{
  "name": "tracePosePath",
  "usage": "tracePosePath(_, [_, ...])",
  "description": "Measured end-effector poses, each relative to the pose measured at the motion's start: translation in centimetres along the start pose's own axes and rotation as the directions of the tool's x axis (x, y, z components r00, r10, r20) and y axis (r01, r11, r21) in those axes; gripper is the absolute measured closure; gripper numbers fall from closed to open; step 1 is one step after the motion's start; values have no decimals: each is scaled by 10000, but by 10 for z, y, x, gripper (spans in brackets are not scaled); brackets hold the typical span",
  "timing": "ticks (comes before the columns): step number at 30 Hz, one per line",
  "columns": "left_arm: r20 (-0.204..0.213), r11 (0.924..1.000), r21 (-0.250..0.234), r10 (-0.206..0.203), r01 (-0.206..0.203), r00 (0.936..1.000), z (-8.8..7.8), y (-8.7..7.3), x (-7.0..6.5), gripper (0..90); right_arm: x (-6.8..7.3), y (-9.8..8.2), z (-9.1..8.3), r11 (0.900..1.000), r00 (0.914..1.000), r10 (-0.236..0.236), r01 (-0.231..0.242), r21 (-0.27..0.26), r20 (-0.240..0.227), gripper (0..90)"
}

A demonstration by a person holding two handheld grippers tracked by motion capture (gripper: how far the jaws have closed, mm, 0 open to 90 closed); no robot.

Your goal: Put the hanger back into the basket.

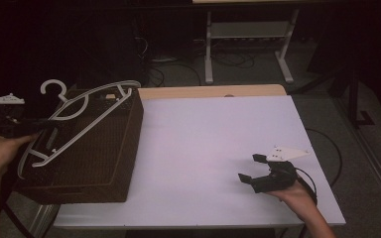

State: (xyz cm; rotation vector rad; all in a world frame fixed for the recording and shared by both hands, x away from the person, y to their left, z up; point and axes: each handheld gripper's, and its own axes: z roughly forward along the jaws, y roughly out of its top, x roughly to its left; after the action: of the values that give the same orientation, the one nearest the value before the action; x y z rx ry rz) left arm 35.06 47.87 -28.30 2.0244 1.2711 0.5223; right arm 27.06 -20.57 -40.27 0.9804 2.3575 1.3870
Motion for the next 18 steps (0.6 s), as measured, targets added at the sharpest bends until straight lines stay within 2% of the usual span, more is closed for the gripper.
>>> tracePosePath(5, [-125,9998,164,-86,88,9999,2,-7,5,827,0,-1,0,10000,10000,98,-98,10,-14,125])
tracePosePath(7, [-260,9996,276,8,0,9997,4,-7,5,827,0,-1,1,10000,10000,88,-88,20,-16,125])
tracePosePath(18, [-504,9985,547,-51,79,9987,9,-11,12,826,-1,-1,0,10000,10000,79,-79,15,0,125])
